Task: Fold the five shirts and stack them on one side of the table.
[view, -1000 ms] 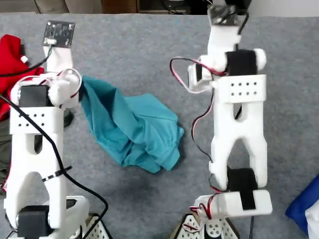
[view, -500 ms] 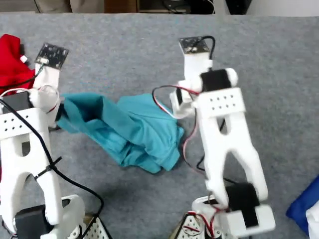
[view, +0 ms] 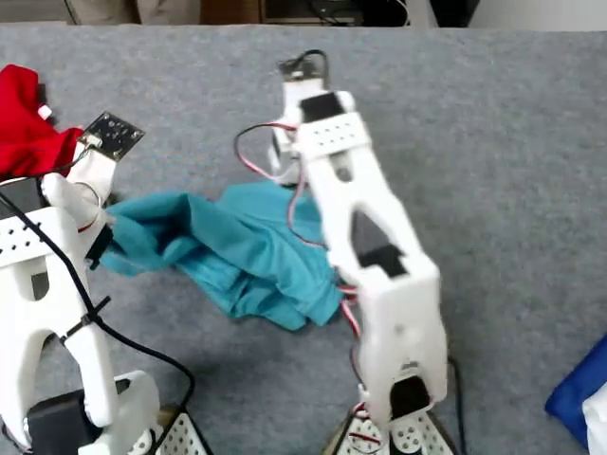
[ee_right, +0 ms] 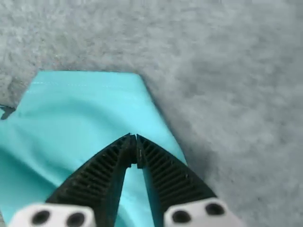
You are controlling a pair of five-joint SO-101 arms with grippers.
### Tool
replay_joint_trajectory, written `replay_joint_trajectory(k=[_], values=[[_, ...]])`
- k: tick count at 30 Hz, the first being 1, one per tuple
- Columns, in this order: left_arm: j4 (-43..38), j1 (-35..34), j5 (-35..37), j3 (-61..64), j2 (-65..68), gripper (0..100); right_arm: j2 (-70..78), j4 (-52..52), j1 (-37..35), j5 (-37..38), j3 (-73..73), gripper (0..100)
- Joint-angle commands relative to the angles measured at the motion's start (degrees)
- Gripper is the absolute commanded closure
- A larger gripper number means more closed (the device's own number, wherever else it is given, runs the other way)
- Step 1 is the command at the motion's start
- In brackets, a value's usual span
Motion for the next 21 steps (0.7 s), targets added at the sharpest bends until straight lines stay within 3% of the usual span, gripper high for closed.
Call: replay_joint_trajectory(k=[1,4,11,17,21], values=[[0.4,-0.6,-0.3,-0.3,-0.7,98,9.7,6.7,-0.9,-0.5,-18.3,98.9],[0.4,-0.6,-0.2,0.0,-0.7,98,17.9,12.6,-0.8,-2.0,-30.0,95.9],[0.4,-0.7,-0.1,0.1,-0.7,98,27.6,15.1,-1.1,-3.3,-43.5,72.9],[0.4,-0.7,-0.1,0.0,-0.7,98,29.8,14.8,-2.4,-3.3,-43.4,76.5],[0.4,-0.7,-0.1,-0.3,-0.7,98,31.5,15.0,-2.4,-3.3,-43.4,85.5]])
